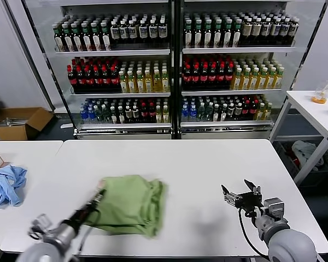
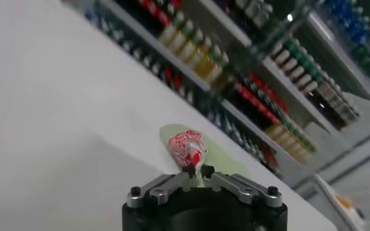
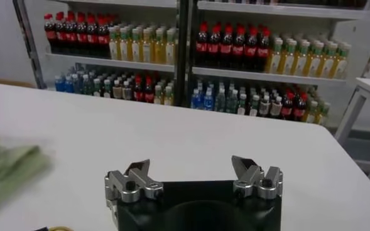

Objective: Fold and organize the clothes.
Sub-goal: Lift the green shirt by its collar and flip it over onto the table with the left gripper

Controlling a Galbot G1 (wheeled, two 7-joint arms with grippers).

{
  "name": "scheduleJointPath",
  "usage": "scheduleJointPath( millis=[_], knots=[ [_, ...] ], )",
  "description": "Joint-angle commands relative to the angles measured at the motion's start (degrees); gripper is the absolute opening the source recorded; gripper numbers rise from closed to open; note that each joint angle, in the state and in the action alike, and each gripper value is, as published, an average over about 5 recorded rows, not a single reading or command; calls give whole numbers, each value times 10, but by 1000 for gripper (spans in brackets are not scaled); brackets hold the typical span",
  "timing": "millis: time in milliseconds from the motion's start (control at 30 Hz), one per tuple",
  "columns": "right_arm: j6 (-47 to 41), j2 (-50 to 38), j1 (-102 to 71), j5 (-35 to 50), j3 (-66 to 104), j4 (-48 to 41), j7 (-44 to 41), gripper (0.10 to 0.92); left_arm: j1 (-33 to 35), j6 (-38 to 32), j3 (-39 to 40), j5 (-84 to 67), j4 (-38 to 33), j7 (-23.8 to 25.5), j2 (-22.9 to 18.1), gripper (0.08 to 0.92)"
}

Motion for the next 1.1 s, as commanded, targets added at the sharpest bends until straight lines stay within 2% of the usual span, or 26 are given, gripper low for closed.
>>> scheduleJointPath(
  millis=[33,133,233,333,467,633,767,933,1100],
  knots=[
    [0,4,1,-1,-4,6,0,823,-2,6,-178,102,-55,28,174,109],
    [1,3,-4,-1,-1,8,-1,823,0,5,-103,194,-85,37,175,109],
    [2,0,-9,-2,5,11,-2,823,-4,0,22,316,-87,37,151,109],
    [3,-2,-13,-3,9,13,-3,823,-31,-9,154,419,-69,23,103,109],
    [3,-4,-18,-5,15,14,-3,823,-103,-10,278,469,-45,-1,22,109],
    [4,-3,-20,-6,21,10,-3,823,-195,3,343,402,-32,-28,-34,109],
    [5,4,-18,-11,17,5,-4,823,-231,5,390,364,9,-44,-67,109],
    [7,7,-20,-14,19,2,-5,823,-232,5,441,373,68,-55,-127,109],
    [9,6,-13,-13,21,-2,-6,823,-197,-1,482,410,81,-57,-157,109]
  ],
)
